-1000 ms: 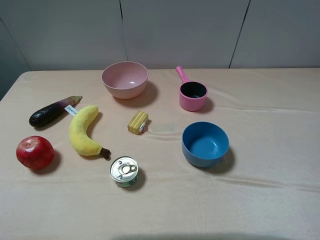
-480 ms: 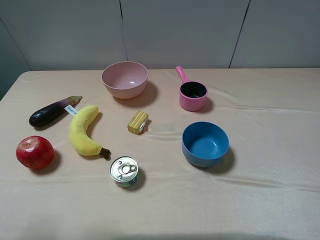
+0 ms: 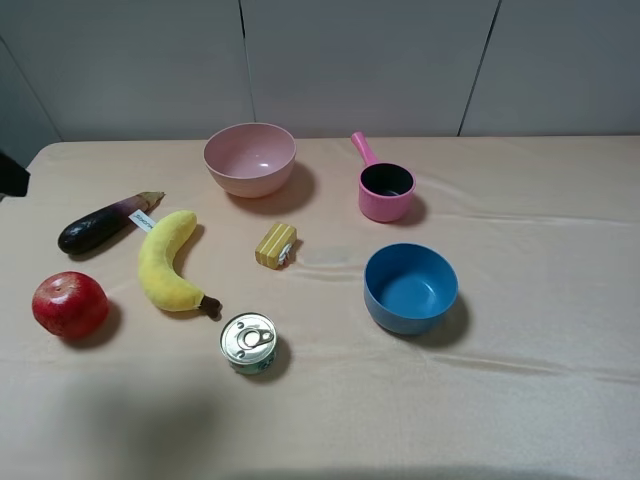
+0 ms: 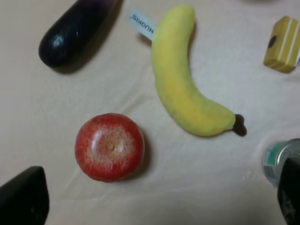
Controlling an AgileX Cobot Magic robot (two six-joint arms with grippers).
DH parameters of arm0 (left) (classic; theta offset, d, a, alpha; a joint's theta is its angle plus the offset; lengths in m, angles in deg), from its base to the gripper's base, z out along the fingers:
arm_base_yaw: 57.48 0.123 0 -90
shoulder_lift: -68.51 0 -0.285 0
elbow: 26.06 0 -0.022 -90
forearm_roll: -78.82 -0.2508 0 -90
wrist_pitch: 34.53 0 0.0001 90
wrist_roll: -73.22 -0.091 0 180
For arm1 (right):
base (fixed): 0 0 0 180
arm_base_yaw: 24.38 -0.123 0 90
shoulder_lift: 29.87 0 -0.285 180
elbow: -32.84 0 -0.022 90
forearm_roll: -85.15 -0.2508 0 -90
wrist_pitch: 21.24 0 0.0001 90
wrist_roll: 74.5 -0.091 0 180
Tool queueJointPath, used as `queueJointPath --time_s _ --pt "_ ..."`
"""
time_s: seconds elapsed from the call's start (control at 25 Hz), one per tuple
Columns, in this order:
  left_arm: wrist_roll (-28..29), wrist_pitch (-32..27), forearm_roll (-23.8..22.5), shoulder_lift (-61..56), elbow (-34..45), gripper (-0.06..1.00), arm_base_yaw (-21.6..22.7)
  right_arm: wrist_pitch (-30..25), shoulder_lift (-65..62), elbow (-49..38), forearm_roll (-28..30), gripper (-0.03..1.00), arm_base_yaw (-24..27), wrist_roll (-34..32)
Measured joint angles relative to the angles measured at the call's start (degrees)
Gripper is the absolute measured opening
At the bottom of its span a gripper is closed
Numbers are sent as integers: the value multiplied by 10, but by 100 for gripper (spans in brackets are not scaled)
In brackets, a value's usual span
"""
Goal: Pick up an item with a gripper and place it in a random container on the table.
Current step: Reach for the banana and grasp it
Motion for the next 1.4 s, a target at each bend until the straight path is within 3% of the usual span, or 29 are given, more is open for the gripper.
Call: queueJointPath --time_s 0.32,0.64,1.0,1.4 --pt "0 55 -1 154 -47 99 -2 0 0 0 0 69 0 0" --pt "0 119 -1 282 -84 99 -56 0 0 0 0 69 0 0" --pt "1 129 1 397 -127 99 -108 0 0 0 0 69 0 0" --pt "2 146 2 467 -129 99 -116 0 0 0 0 69 0 0"
